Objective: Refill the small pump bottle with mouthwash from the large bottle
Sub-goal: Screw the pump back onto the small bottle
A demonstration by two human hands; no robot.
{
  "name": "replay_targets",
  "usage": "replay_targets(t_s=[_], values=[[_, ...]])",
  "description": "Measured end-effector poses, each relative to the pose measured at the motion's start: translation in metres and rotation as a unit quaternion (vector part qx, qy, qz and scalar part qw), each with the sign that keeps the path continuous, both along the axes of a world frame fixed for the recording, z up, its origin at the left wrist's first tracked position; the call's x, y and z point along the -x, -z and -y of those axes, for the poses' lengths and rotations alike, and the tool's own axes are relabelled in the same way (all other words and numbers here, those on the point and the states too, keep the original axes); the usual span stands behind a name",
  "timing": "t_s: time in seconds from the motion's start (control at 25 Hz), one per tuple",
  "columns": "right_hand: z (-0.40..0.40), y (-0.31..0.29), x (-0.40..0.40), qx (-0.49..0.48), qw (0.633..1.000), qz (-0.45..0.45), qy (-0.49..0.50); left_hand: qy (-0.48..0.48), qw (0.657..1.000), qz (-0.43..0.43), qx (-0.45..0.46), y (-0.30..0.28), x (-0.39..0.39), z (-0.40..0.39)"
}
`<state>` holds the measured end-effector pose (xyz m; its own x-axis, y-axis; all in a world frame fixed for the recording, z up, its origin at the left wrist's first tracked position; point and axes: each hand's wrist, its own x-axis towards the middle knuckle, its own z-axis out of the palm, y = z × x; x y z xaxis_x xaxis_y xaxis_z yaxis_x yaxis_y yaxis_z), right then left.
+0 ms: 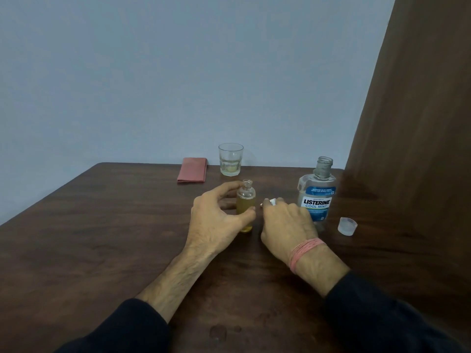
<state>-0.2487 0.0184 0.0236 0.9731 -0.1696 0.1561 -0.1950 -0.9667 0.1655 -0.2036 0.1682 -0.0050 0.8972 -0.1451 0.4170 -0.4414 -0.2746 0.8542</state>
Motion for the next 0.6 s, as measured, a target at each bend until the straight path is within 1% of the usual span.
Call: replay_targets(t_s=[0.08, 0.2, 0.28, 0.36, 0.48, 0.52, 0.6], values=[[-0.002, 0.005, -0.002, 0.024, 1.000, -0.006, 0.002, -0.002, 1.000, -0.001, 0.001, 0.000, 0.001, 0.000], [-0.003, 0.005, 0.000, 0.028, 0.999, 0.006, -0.023, -0.006, 1.000, 0.000, 0.006, 0.000, 0.000, -0.001], [-0.003, 0.002, 0.005, 0.008, 0.998, 0.033, -0.043, -0.017, 1.000, -0.001, 0.013, -0.001, -0.001, -0.003], [0.000, -0.003, 0.011, -0.033, 0.995, 0.069, -0.058, -0.030, 0.999, 0.001, 0.023, -0.001, -0.001, -0.004], [0.009, -0.010, 0.021, -0.103, 0.976, 0.169, -0.092, -0.047, 0.998, 0.001, 0.035, 0.000, -0.002, -0.005], [0.013, -0.013, 0.024, -0.130, 0.961, 0.218, -0.114, -0.047, 0.998, -0.001, 0.034, 0.000, -0.002, -0.005], [0.018, -0.015, 0.028, -0.188, 0.912, 0.325, -0.167, -0.034, 0.999, -0.007, 0.027, -0.001, -0.002, -0.005]])
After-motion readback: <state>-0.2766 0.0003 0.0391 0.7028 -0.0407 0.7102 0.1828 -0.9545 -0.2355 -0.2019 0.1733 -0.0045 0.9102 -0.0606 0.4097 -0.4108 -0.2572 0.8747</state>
